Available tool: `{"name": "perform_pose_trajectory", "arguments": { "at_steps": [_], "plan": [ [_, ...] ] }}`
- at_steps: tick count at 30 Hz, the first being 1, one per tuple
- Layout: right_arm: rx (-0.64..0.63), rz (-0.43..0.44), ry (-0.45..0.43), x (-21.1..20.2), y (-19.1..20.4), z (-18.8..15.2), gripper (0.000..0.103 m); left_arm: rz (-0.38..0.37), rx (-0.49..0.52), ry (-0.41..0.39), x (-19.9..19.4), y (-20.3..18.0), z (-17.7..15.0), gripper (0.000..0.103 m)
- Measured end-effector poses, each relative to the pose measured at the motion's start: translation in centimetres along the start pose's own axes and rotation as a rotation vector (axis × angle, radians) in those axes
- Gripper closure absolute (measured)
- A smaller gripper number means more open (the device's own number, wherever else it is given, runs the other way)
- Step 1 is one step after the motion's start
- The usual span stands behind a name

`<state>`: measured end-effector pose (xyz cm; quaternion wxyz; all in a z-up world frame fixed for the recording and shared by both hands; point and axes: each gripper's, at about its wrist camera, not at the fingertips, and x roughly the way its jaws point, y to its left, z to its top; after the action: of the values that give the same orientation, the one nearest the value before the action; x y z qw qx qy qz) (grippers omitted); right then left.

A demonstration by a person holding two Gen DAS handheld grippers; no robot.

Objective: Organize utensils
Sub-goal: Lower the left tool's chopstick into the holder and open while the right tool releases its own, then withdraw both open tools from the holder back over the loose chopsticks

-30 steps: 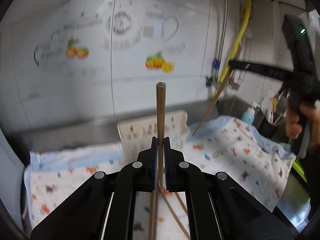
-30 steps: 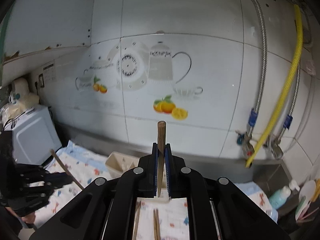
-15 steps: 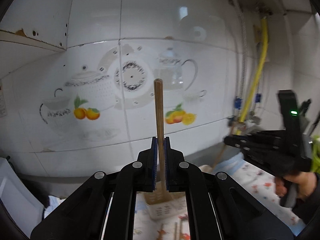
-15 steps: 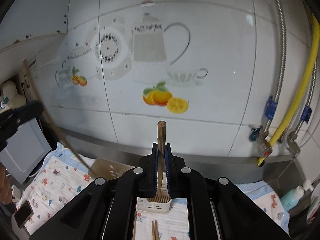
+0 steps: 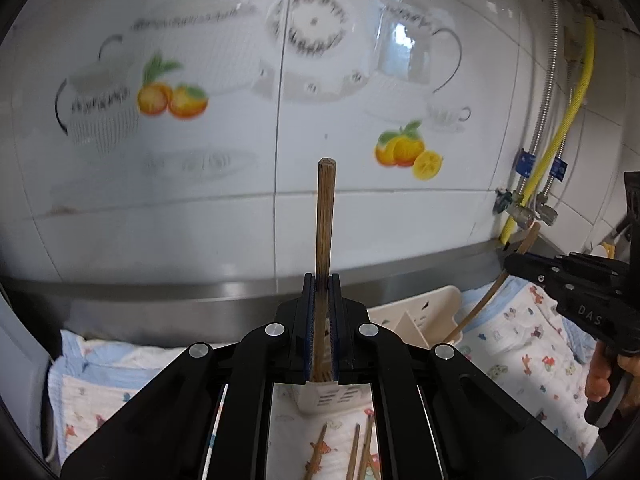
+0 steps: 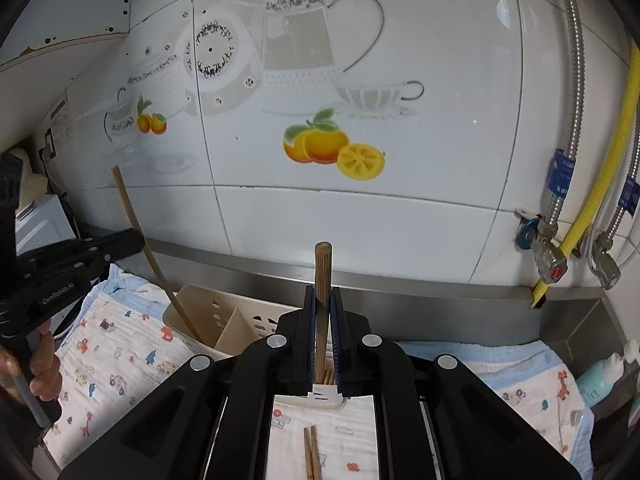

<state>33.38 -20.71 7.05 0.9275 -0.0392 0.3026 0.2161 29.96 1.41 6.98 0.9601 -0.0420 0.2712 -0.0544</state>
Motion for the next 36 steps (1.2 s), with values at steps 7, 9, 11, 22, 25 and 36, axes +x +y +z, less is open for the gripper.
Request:
{"name": "perform_pose_trajectory", "arguments": {
  "at_steps": [7,9,11,22,25,36],
  "plan": [
    [0.007,-0.011,0.009,0.3,-0.1,-0.4,0.096,-0.002,-0.025,0.034,1.2,0.6,-0.8,0.097],
    [0.008,-0.013,0.007,0.2,-0.2,-0.4,0.095,-0.012,-0.035,0.035,1.2,0.8,-0.9,0.095],
    [0.007,-0.016,0.004,-0.1,-0.3,-0.4,0.095,-0.007,-0.035,0.033,1.0,0.9,-1.0,0.095],
    [0.021,-0.032,-0.039,-3.8,-0.4,-1.3,0.073,-0.001,-0.030,0.012,-3.1,1.0,-2.6,0.081],
    [0.025,-0.026,-0.053,-5.6,0.0,-2.2,0.068,-0.008,-0.033,0.008,-4.6,1.0,-3.6,0.080],
    [0.011,-0.025,-0.063,-10.7,2.1,-8.6,0.059,0.007,-0.030,0.040,-9.4,0.9,-10.3,0.080]
  ]
}}
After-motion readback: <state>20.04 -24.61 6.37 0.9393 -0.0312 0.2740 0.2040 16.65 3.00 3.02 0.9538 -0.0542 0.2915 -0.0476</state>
